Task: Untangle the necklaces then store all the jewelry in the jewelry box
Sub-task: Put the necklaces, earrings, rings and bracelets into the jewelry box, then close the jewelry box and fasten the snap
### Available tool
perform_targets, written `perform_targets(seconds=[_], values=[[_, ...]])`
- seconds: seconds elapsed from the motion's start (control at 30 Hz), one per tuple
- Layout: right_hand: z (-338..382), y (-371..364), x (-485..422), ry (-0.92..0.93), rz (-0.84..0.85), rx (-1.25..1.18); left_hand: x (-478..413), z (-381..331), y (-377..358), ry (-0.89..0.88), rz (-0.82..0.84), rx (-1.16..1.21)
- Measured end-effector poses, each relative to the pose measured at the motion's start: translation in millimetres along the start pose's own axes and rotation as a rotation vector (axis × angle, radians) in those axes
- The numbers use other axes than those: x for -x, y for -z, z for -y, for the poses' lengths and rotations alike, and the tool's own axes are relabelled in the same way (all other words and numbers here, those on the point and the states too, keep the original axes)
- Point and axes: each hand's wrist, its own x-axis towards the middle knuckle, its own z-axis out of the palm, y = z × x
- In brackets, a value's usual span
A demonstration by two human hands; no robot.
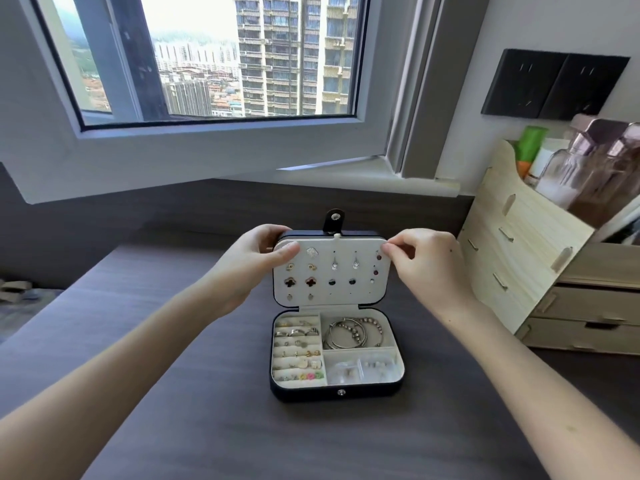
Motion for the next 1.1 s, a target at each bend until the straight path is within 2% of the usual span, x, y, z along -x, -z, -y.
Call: perform_targets(seconds=[0.17, 0.3, 0.37, 0.43, 0.5, 0.63, 0.87, 1.0, 1.1], values=[[2, 1, -7, -0.043, -0.026, 0.063, -3, 0, -1, -0.055, -0.06, -0.056], [8, 1, -12, 0.03, 0.008, 0.104, -3, 0, -1, -0.081, -0.077, -0.048], [13, 1, -16, 0.003, 0.109, -0.022, -4, 0, -1, -0.104, -0.094, -0.051], [20, 0, -20, -0.121, 0.257, -0.274, -4, -1, -2, -0.116, -0.105, -0.054], [25, -4, -24, -0.213, 0.324, -0.442, -4, -2, -2, -0.118, -0.104, -0.054], [32, -14, -30, -0.225, 0.298, -0.415, -3, -1, -2, -0.116, -0.092, -0.066], [36, -18, -36, -0.231, 0.377, -0.471, -3, -2, -1, -0.119, -0.076, -0.072], [33, -16, -36, -0.155, 0.399, -0.458, -1, -2, 1, -0.132, -0.073, -0.119], [28, -12, -32, 0.092, 0.335, -0.244, 4, -5, 3, -0.16, -0.051, -0.18]])
